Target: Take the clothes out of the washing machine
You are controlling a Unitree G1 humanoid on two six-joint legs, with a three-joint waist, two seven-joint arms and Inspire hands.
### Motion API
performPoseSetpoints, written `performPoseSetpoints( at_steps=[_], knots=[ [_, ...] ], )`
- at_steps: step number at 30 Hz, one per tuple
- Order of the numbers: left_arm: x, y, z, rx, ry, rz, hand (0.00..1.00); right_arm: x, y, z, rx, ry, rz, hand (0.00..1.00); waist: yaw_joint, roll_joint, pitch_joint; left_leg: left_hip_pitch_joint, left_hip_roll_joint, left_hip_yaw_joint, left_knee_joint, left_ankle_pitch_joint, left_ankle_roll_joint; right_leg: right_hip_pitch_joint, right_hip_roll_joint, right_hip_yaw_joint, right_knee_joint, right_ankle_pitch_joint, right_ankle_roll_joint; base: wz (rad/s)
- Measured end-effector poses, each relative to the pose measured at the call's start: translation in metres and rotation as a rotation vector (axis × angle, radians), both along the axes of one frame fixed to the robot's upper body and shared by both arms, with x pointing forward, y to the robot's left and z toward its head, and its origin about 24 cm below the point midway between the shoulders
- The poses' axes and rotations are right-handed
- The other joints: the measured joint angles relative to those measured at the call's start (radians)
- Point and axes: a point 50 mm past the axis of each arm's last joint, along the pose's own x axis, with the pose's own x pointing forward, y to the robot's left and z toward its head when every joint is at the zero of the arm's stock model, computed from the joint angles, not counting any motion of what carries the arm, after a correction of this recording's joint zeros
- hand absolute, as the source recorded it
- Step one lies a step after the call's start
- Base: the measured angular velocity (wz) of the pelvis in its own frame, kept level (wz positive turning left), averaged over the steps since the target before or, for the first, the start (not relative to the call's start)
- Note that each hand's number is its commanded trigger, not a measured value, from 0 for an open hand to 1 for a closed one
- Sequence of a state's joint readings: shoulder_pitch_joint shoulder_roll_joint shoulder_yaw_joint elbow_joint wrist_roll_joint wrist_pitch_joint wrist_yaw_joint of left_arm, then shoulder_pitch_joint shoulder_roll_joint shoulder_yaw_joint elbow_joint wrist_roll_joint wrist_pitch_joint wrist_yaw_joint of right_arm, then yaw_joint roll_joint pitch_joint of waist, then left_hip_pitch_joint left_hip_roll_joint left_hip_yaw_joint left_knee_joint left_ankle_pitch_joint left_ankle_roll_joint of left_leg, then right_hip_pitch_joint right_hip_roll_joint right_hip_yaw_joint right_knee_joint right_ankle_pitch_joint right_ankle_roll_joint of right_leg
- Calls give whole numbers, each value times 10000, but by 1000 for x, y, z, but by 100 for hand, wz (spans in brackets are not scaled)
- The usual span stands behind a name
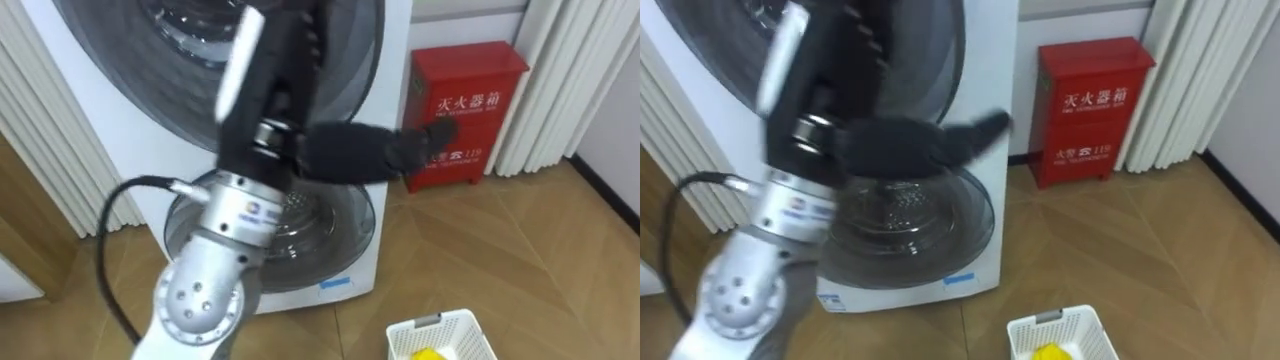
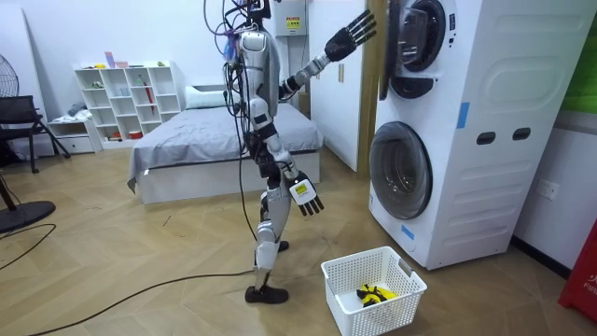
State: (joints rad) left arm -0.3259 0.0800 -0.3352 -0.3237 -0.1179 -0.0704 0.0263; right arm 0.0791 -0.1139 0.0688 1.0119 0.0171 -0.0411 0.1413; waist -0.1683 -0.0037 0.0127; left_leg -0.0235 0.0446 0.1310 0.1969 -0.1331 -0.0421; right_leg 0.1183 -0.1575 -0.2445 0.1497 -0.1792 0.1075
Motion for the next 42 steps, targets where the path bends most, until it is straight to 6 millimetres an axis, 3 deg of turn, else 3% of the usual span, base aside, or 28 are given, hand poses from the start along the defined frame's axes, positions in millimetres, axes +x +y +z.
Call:
performPoseSetpoints(
  at_steps=[7,16,20,23,27,29,31,32,34,38,40,42],
  knots=[
    [3,-27,-28,861,1426,-1510,0,13,6,3,-42,-258,253,0,-373,-120,74,-26,27,186,-5,-1,1,-140,10,226,13,1,-2,-7],
    [17,-31,-43,1733,2024,-1776,0,6,-5,2,-59,-124,-372,0,-1032,-78,47,-23,52,429,-39,-1,1,-315,15,556,43,10,-16,-9],
    [20,-28,-47,1903,2128,-1686,0,0,-11,2,-204,5,-416,0,-957,-52,31,52,95,604,-93,-1,1,-331,45,734,42,26,-41,-13],
    [26,-22,-61,2252,2652,-1464,0,1,-11,2,-274,-35,-285,0,-943,-40,24,26,124,626,-97,-1,0,-343,76,757,49,34,-54,-2],
    [26,-7,-113,2981,4494,-921,0,-2,-12,2,-338,42,-250,0,-622,-38,10,187,129,706,-179,0,-1,-323,79,797,50,35,-56,-7],
    [17,4,-147,3531,5664,-526,0,-1,-12,2,-338,52,-224,0,-377,-41,10,189,131,681,-208,1,-3,-340,80,787,47,36,-57,2],
    [-8,26,-202,4669,7580,93,0,-2,-12,1,-289,91,-240,0,-131,-164,49,201,125,565,-192,1,-4,-272,89,722,42,35,-57,10],
    [-15,32,-214,4928,8050,233,0,-2,-11,1,-247,78,-280,0,-112,-161,46,189,125,535,-186,1,-5,-260,90,673,39,35,-57,13],
    [-46,62,-256,6068,9769,868,0,-5,-12,1,-196,113,-370,0,192,-289,56,157,121,452,-186,-1,-10,-233,95,580,20,35,-56,12],
    [-92,112,-306,6686,12498,2588,0,-10,-12,0,-70,207,-653,0,754,-423,-20,189,121,411,-184,-21,-35,-177,96,425,14,35,-56,4],
    [-129,138,-328,6568,14220,3902,0,-15,-11,-3,85,291,-951,0,985,-428,-86,217,121,354,-235,-33,-48,-144,109,338,7,35,-56,5],
    [-153,151,-338,6122,15264,4891,0,-23,-13,-6,168,565,-1306,0,1313,-371,-69,339,121,373,-296,-36,-55,-61,109,278,-1,35,-56,0]
  ],
)
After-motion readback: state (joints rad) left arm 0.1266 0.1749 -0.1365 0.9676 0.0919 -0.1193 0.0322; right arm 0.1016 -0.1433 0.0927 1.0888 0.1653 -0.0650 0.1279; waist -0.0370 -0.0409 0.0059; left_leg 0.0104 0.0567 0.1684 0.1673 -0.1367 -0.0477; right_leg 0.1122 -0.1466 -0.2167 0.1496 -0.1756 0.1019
